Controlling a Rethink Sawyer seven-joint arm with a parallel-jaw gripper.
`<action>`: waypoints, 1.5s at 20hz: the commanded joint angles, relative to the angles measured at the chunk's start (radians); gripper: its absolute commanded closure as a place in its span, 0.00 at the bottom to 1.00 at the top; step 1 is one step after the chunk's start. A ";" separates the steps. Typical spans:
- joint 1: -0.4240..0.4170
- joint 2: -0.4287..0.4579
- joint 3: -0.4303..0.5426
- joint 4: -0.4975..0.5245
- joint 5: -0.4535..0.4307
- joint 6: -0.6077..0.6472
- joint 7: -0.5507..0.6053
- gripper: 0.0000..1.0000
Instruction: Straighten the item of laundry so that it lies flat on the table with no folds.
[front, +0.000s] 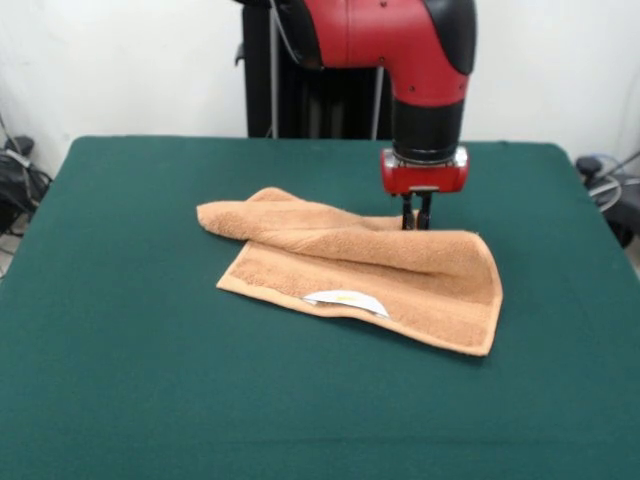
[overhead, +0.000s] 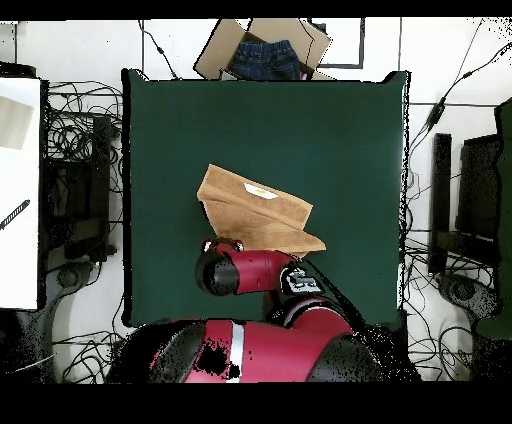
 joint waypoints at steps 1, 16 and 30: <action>-0.003 0.121 -0.001 -0.133 -0.015 -0.127 0.129 1.00; 0.072 -0.135 -0.023 0.119 0.078 -0.010 0.242 1.00; 0.098 -0.292 -0.015 0.285 0.166 0.026 0.241 1.00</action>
